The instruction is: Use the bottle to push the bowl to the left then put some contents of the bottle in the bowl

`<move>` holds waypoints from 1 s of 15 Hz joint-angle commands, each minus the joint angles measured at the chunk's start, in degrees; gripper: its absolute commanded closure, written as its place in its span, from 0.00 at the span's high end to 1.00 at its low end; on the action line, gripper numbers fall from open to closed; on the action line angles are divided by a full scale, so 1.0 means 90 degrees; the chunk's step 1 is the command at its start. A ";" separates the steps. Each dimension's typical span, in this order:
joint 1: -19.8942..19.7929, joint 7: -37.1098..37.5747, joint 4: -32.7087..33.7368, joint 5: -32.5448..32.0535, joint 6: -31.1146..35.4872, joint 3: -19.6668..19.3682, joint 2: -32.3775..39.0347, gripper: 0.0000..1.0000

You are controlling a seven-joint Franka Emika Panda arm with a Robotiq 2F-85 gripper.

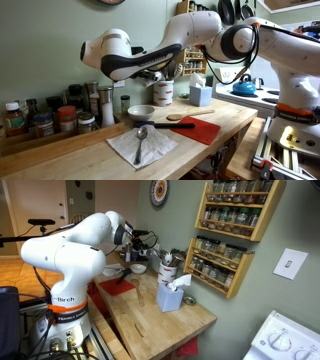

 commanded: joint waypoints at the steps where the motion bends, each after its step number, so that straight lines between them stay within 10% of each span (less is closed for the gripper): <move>1: -0.0115 0.0038 0.0208 0.0583 0.0269 0.0018 -0.0030 0.31; 15: -0.0503 0.0189 0.1159 0.2463 0.1041 -0.0340 0.0083 0.31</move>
